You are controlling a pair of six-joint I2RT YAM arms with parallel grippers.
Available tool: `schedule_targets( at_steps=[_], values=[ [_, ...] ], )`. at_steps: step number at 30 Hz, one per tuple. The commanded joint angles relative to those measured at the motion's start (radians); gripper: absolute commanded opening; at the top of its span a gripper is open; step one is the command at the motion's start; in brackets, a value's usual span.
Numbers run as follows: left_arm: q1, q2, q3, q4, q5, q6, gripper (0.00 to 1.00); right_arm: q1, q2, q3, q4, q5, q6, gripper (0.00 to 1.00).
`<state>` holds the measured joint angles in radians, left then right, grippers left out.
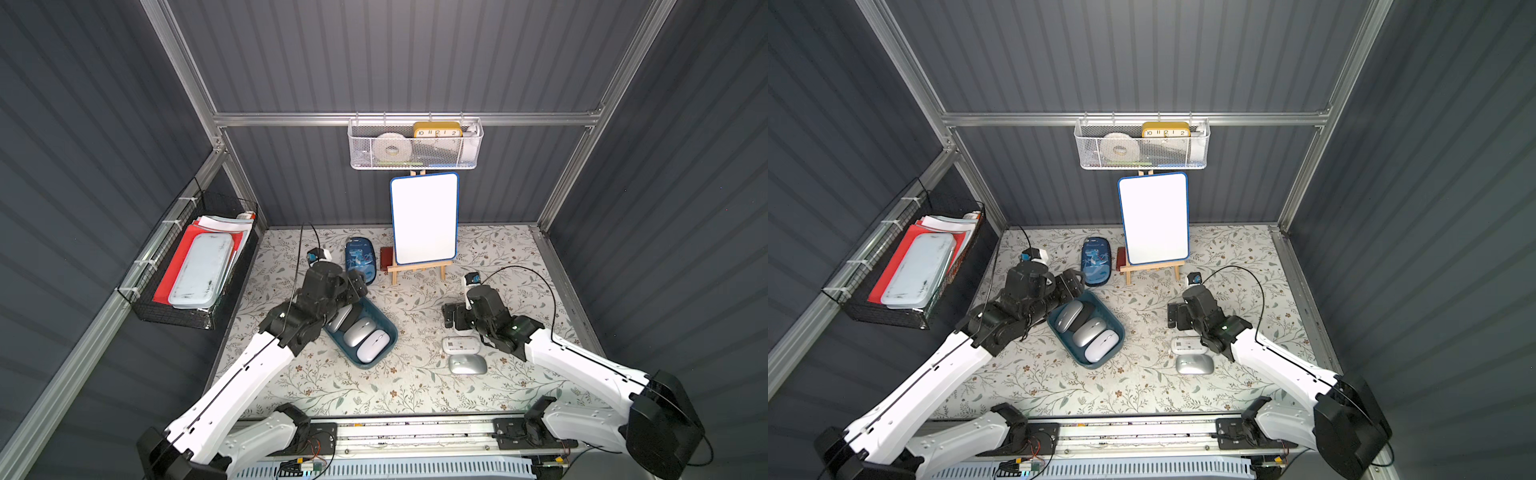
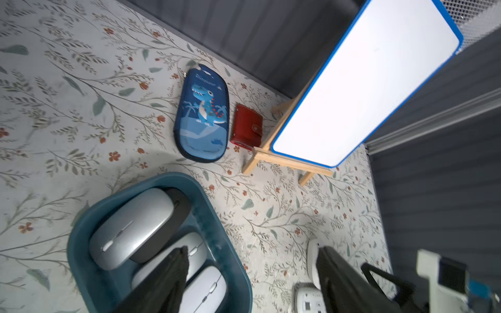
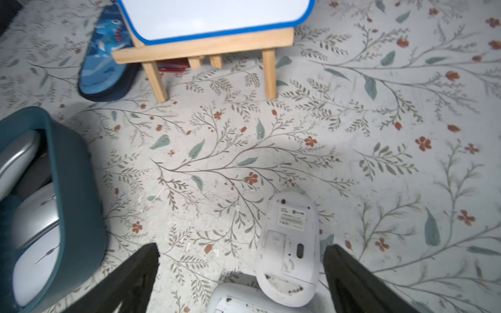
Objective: Put the mouse in the storage box
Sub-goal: Place the mouse in the storage box, then pick up the mouse from the center of the board.
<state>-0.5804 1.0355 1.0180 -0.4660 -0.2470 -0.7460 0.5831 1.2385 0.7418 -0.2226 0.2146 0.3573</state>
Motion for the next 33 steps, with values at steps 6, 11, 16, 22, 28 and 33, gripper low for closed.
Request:
schedule_targets(
  at_steps=[6, 11, 16, 22, 28, 33],
  values=[
    [-0.004, -0.050, -0.056, 0.032, 0.088, 0.038, 0.80, -0.037, 0.228, 0.119, -0.222, -0.021, 0.094, 0.99],
    [-0.004, -0.118, -0.089, 0.072, 0.097, 0.060, 0.81, -0.037, 0.322, 0.180, -0.279, -0.017, 0.120, 0.99],
    [-0.004, -0.156, -0.101, 0.082, 0.112, 0.065, 0.82, -0.038, 0.338, 0.180, -0.275, 0.005, 0.129, 0.99],
    [-0.004, -0.163, -0.104, 0.090, 0.116, 0.066, 0.83, -0.038, 0.354, 0.189, -0.284, 0.029, 0.127, 0.99],
    [-0.004, -0.162, -0.102, 0.092, 0.126, 0.069, 0.84, -0.039, 0.353, 0.197, -0.294, 0.057, 0.132, 0.99],
    [-0.004, -0.173, -0.108, 0.096, 0.133, 0.073, 0.85, -0.041, 0.355, 0.207, -0.307, 0.064, 0.142, 0.99]
  ],
)
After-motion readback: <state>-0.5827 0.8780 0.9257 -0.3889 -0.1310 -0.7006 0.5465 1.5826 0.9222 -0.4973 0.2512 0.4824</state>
